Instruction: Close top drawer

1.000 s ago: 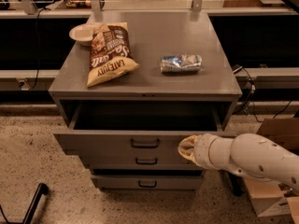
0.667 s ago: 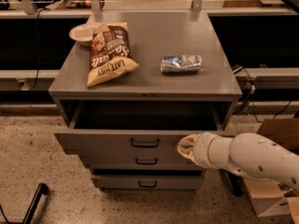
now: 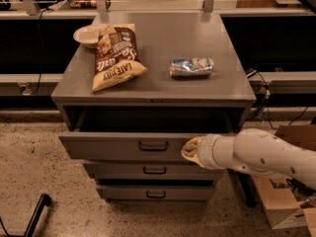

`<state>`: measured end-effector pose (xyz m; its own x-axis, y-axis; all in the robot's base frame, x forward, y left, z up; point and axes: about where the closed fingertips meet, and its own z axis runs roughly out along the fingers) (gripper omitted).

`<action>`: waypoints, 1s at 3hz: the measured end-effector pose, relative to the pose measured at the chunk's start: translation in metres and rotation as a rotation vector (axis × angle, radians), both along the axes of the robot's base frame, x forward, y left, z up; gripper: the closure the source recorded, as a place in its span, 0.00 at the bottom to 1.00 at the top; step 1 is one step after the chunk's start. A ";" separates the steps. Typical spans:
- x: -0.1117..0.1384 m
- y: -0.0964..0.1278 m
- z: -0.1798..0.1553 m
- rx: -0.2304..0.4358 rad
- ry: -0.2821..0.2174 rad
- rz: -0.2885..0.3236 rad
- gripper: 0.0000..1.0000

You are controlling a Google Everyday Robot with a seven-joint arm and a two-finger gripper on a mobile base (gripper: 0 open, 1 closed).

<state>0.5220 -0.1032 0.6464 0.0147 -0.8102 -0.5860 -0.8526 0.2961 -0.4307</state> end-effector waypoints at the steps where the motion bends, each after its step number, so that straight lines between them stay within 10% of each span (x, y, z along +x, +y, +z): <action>1: 0.011 0.005 -0.007 0.006 0.013 0.001 1.00; 3: 0.032 0.005 -0.026 0.032 0.038 0.019 1.00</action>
Offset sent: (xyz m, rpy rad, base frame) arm 0.0333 0.0137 -0.0202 0.0073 0.0447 0.0075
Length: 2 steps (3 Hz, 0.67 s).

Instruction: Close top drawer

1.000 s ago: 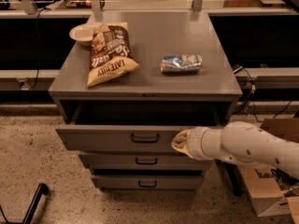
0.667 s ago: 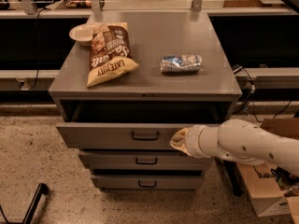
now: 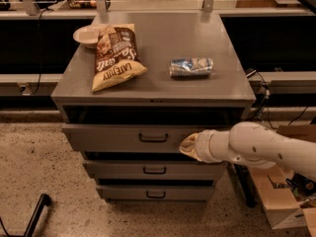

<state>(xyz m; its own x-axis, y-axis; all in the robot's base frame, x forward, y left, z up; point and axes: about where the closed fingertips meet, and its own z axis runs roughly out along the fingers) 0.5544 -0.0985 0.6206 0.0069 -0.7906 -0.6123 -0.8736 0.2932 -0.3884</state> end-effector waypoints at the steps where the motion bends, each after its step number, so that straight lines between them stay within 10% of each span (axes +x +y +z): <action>1: 0.002 -0.001 0.000 0.013 -0.023 0.017 1.00; 2: 0.010 -0.003 0.003 0.013 -0.052 0.031 1.00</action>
Offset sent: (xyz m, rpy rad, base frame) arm 0.0205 -0.0081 0.0077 0.0105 -0.0907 0.0421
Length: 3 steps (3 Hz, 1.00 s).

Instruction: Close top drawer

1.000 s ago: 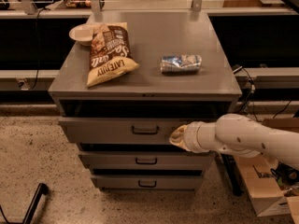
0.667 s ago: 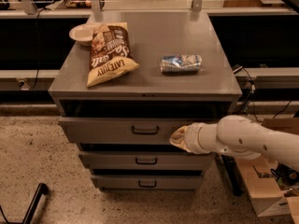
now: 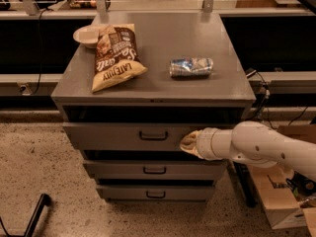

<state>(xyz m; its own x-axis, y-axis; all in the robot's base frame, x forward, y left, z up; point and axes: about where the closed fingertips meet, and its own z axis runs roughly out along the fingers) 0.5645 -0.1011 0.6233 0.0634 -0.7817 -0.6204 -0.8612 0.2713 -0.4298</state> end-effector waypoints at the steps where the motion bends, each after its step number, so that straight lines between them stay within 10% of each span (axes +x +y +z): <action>1: 0.010 0.000 0.003 -0.001 -0.023 0.005 1.00; 2: 0.009 0.000 0.003 -0.001 -0.023 0.005 1.00; 3: -0.045 -0.001 0.018 0.019 0.002 0.069 1.00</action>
Offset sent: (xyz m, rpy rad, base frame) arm -0.0093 0.0040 0.0192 0.0260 -0.0569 0.0439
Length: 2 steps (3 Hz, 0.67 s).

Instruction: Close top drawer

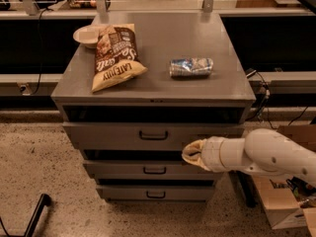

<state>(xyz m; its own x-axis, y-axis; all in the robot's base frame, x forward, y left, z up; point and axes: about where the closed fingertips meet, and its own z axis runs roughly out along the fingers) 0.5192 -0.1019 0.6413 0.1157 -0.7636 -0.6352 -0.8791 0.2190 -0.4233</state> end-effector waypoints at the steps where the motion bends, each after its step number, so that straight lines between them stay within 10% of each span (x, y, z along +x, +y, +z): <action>1: -0.057 -0.006 0.025 -0.035 0.022 0.088 1.00; 2: -0.079 -0.023 0.054 -0.107 0.046 0.174 1.00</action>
Offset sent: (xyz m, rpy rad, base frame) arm -0.1297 -0.0539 0.0842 -0.2025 0.1773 0.3757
